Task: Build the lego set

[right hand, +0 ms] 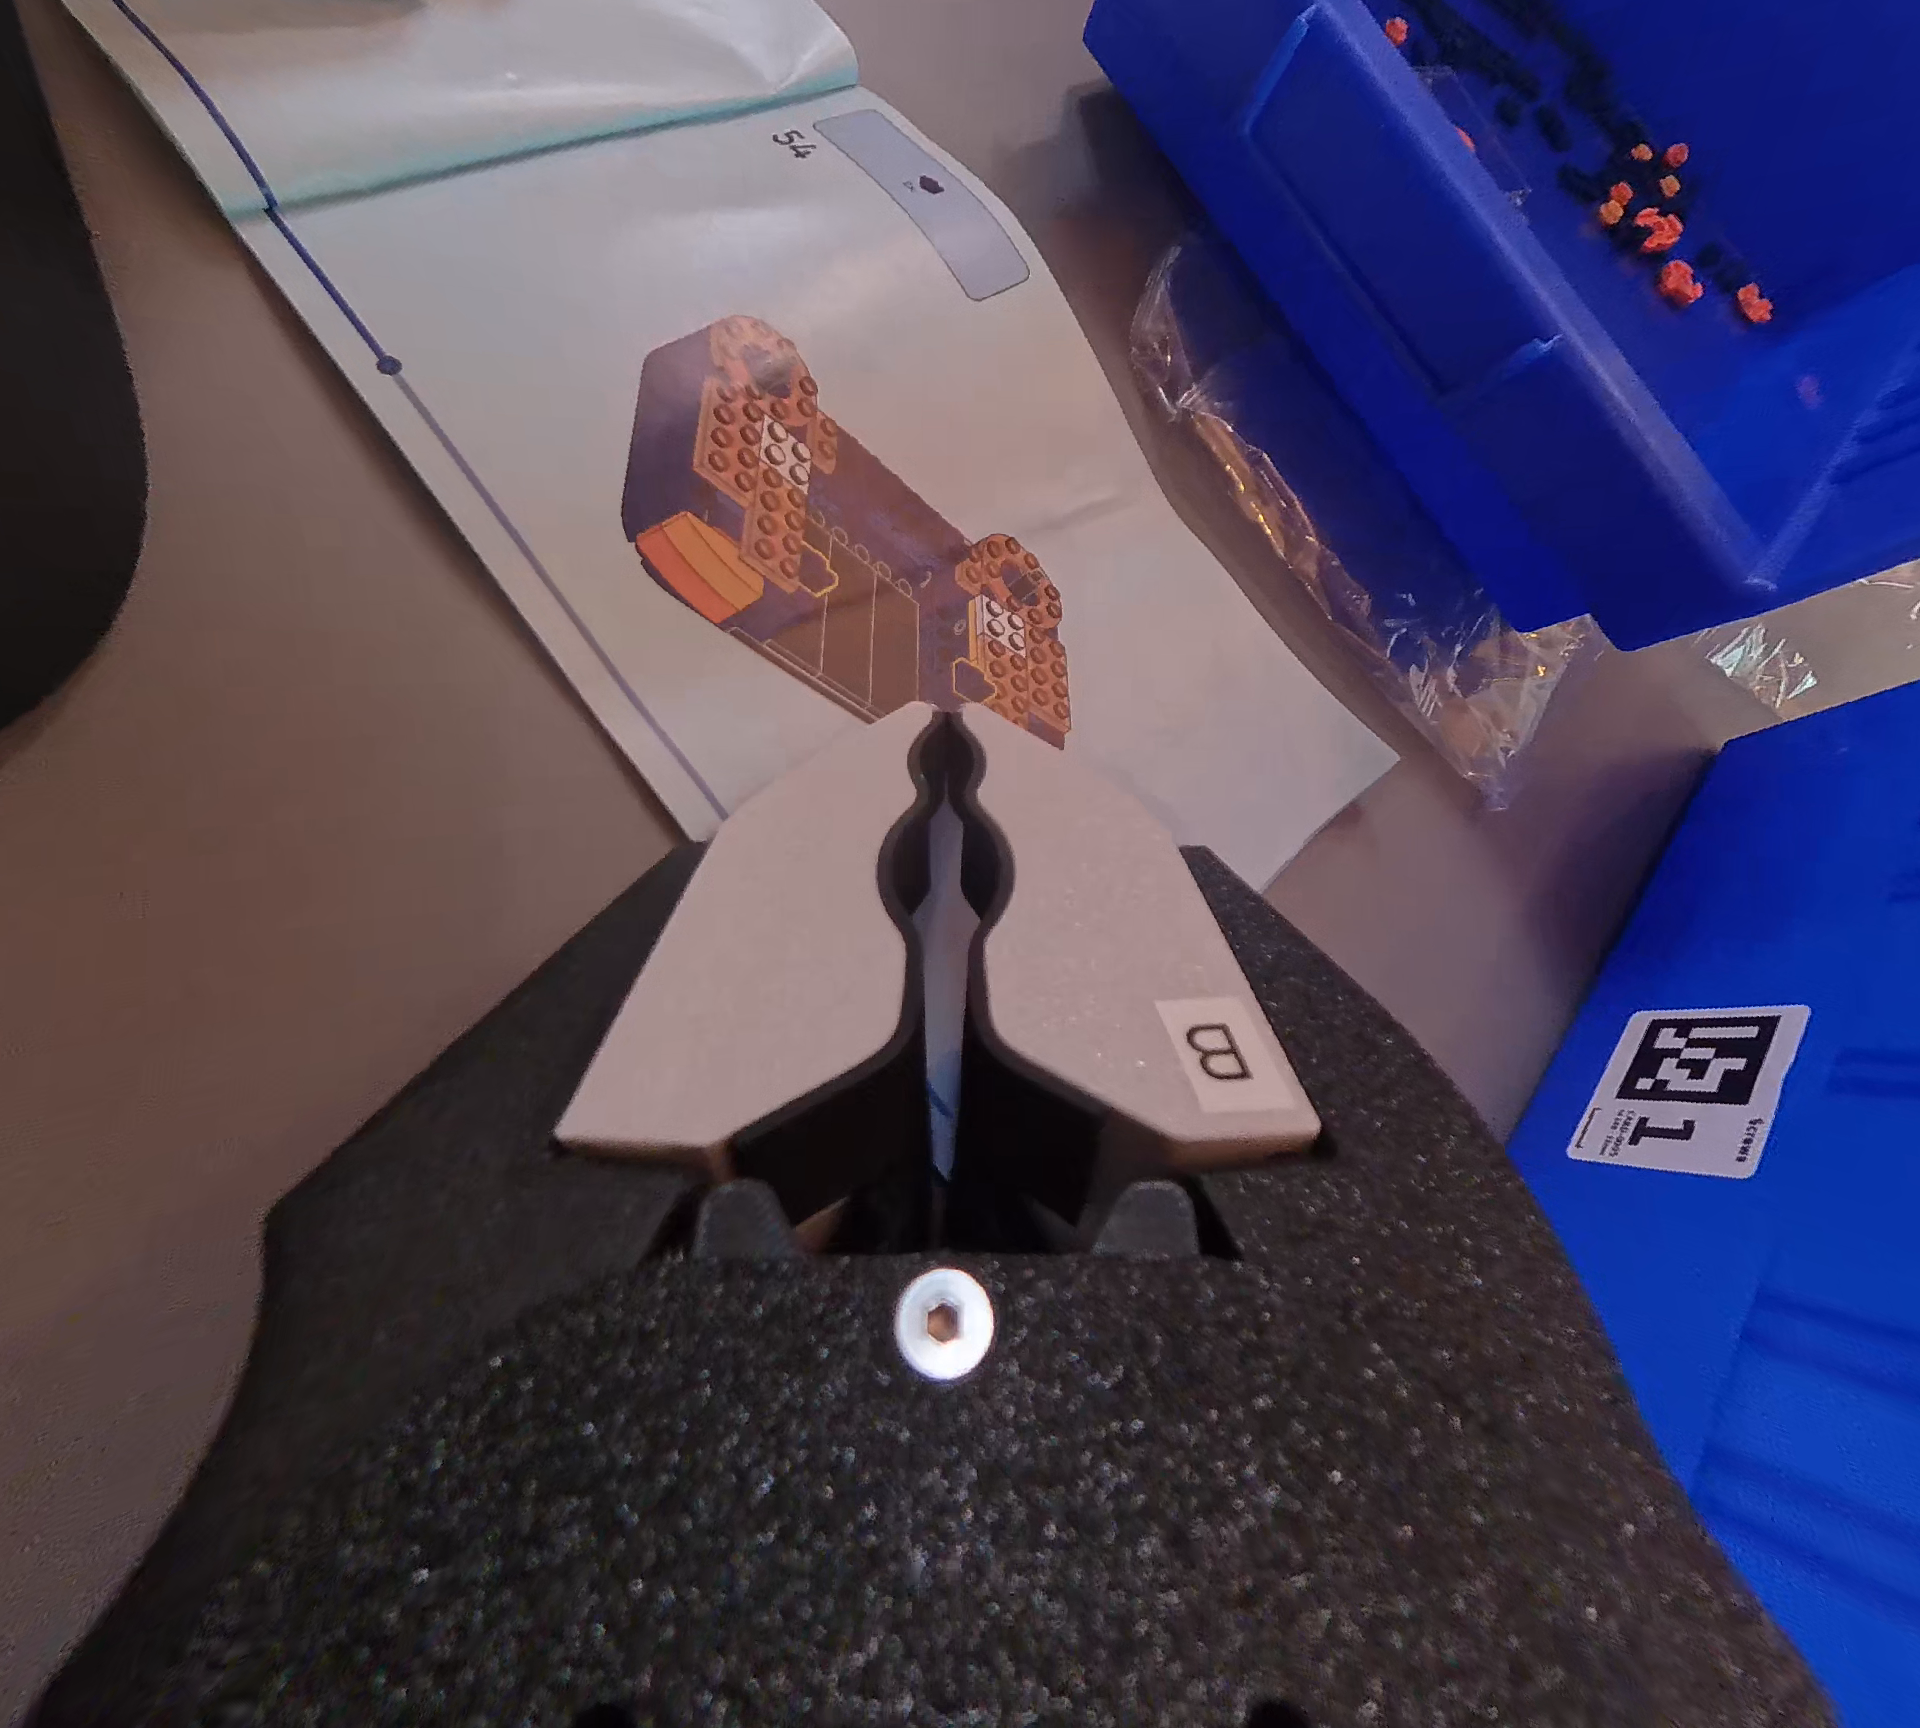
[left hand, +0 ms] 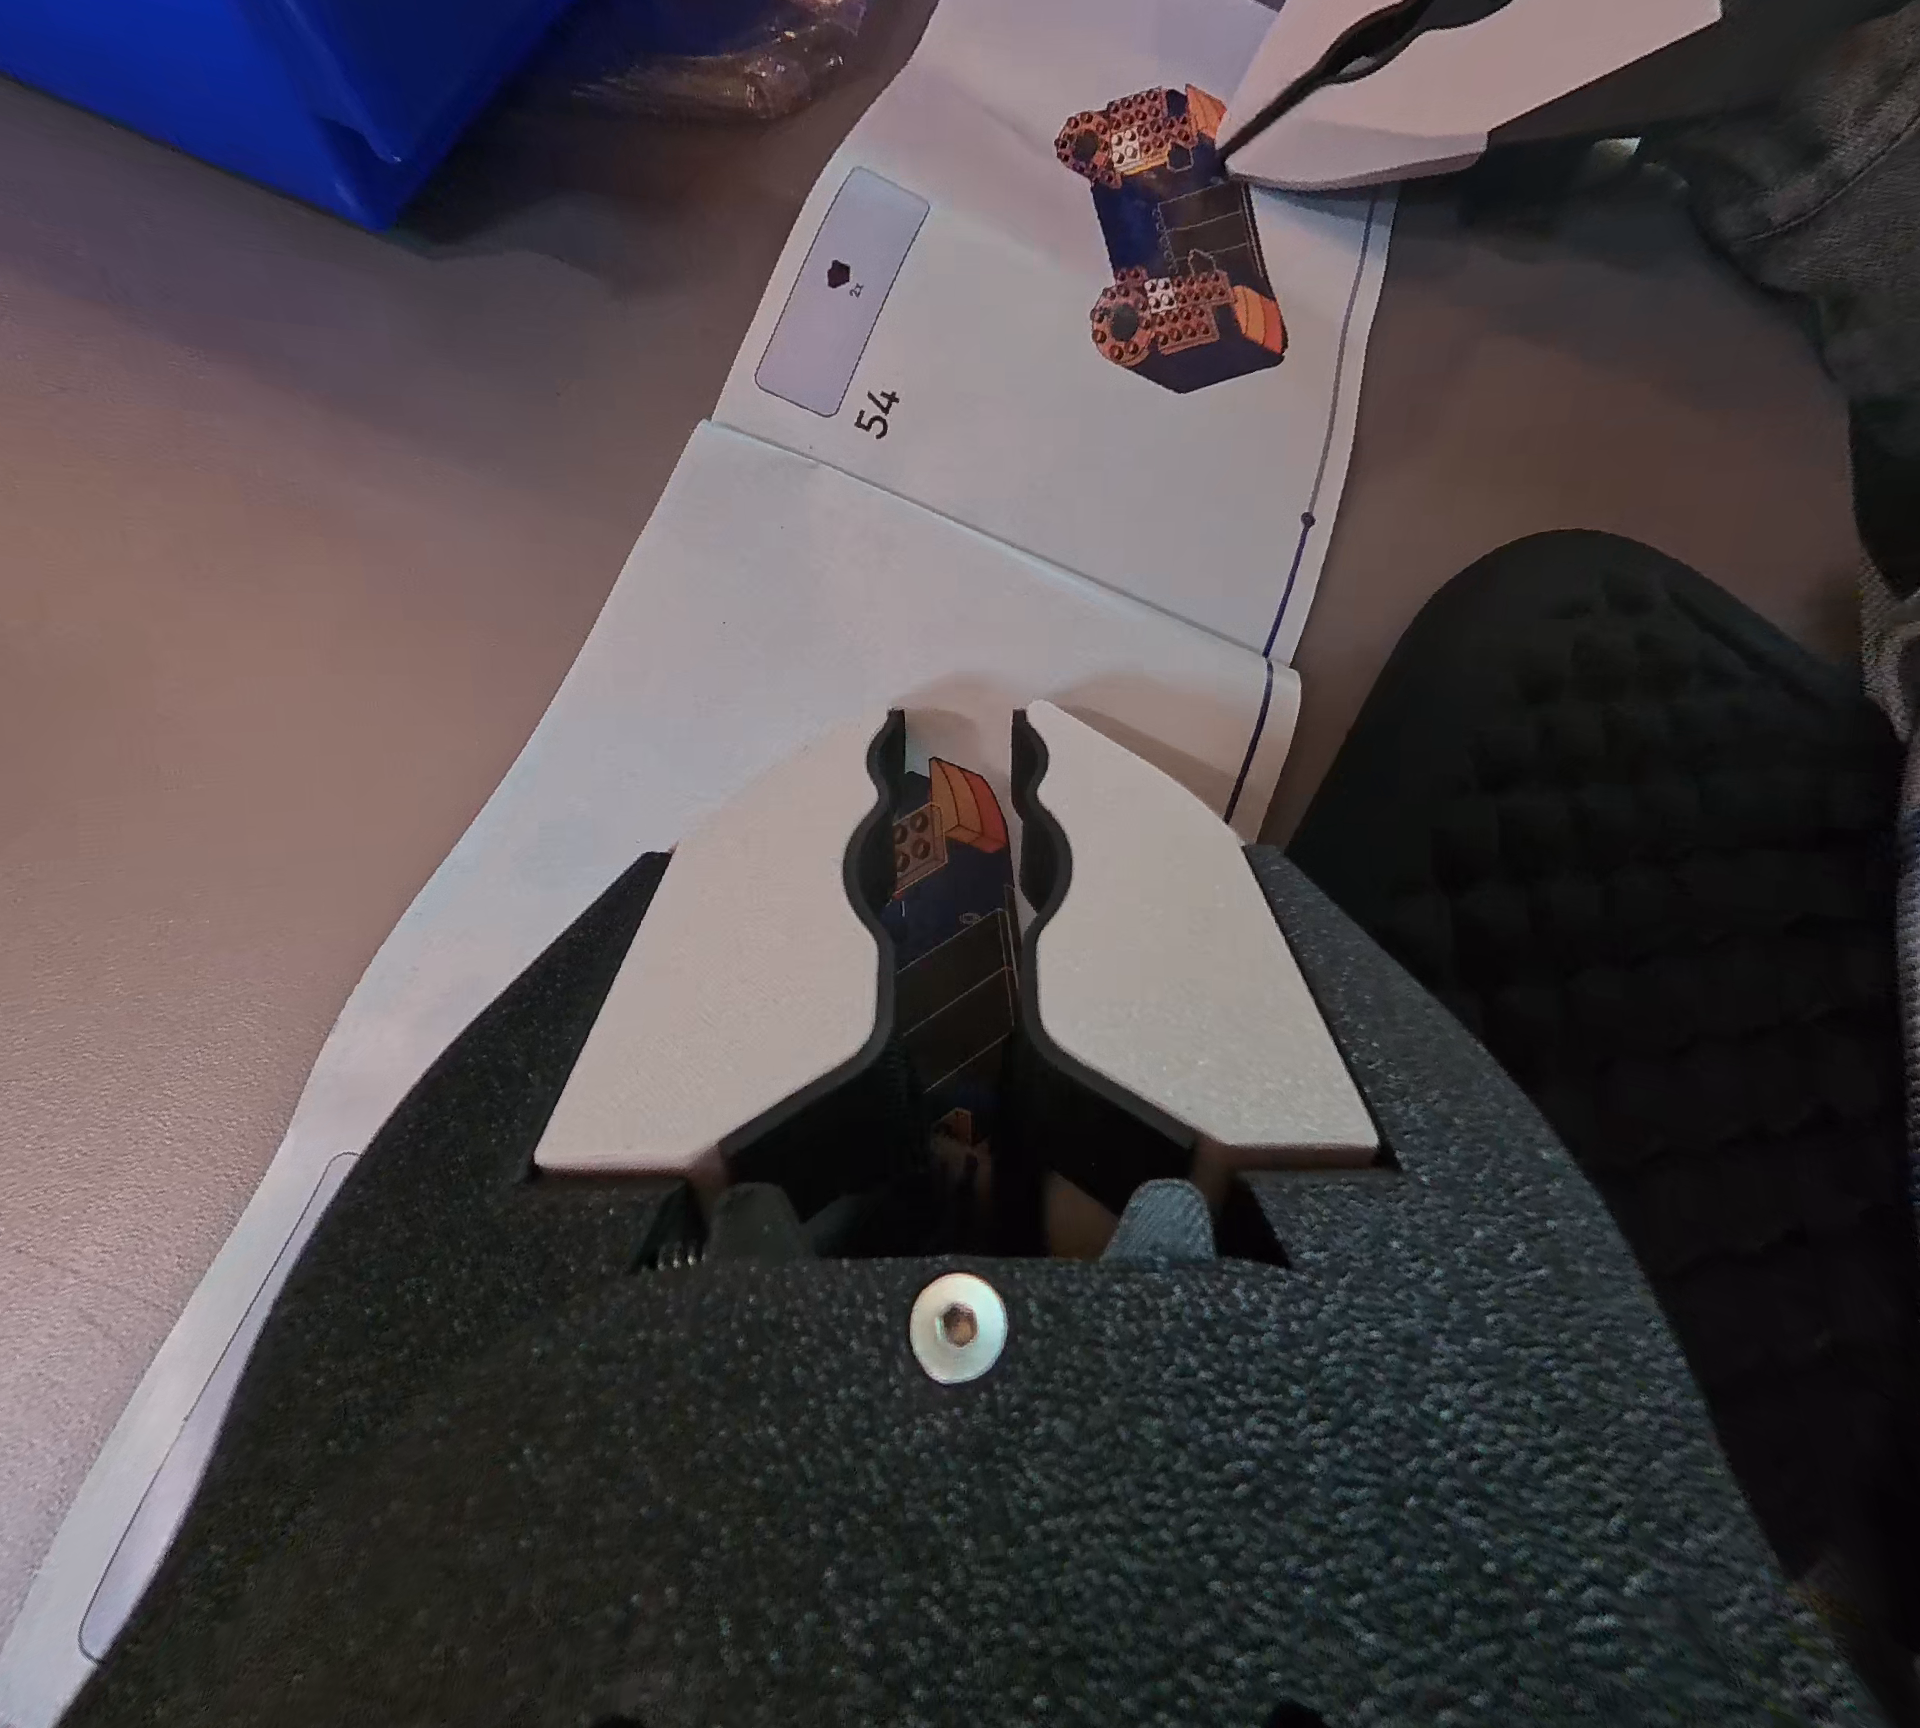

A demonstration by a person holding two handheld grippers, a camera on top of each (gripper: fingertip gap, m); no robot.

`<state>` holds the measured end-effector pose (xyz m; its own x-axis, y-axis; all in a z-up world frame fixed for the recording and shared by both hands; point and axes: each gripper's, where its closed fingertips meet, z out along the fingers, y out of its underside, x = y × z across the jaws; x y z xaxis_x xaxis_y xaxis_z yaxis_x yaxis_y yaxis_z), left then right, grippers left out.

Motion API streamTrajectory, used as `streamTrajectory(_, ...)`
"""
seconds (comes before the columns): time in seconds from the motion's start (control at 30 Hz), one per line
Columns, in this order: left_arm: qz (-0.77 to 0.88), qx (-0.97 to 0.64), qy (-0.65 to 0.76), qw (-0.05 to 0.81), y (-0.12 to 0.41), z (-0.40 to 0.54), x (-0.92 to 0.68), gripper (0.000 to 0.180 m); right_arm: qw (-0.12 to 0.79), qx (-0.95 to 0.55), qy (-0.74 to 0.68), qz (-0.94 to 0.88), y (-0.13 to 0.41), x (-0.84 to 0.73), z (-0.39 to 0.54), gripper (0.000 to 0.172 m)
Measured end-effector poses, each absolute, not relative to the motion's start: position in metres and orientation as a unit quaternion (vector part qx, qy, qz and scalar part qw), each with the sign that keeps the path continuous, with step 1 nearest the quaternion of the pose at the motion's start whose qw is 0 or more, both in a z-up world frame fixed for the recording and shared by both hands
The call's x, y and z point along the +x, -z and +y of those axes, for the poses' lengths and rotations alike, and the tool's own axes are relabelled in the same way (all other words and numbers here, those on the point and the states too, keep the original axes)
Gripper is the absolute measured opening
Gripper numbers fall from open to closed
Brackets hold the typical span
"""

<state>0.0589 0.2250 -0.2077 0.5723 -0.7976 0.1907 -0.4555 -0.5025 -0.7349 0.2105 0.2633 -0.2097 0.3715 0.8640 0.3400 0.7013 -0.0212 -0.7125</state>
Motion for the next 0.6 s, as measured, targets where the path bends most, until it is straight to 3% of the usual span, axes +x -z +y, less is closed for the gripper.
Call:
streamTrajectory(0.37, 0.380, -0.826, 0.257, 0.327, 0.208, 0.225, 0.059, 0.018, 0.459, -0.728, -0.098, -0.500, 0.199, 0.215, 0.279, 0.000)
streamTrajectory(0.5, 0.379, -0.826, 0.257, 0.327, 0.208, 0.226, 0.059, 0.017, 0.547, -0.665, -0.261, -0.436, 0.114, 0.186, 0.272, 0.000)
streamTrajectory(0.6, 0.377, -0.827, 0.263, 0.324, 0.208, 0.226, 0.059, 0.017, 0.517, -0.669, -0.272, -0.460, 0.061, 0.178, 0.283, 0.000)
